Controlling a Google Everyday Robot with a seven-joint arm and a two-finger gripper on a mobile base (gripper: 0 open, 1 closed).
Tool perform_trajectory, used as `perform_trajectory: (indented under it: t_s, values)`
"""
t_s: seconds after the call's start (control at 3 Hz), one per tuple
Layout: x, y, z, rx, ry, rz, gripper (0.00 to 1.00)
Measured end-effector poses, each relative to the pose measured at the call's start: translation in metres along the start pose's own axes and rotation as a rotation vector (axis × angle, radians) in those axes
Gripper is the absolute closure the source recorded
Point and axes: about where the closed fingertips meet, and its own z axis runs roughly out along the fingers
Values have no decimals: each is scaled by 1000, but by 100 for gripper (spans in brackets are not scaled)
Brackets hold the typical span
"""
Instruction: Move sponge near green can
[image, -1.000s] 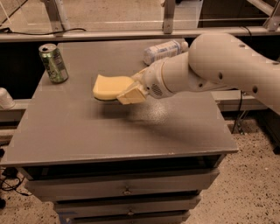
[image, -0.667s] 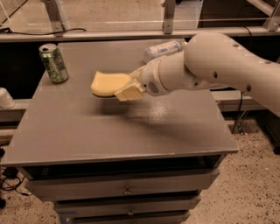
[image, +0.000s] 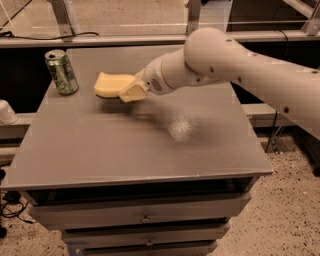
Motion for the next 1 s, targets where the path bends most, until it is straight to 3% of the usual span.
perform_trajectory:
  t_s: [0.67,1.0]
  values:
    - [-31,-12,71,-72,-5,-34,100]
    - [-37,-10,94,-110,2,-41,82]
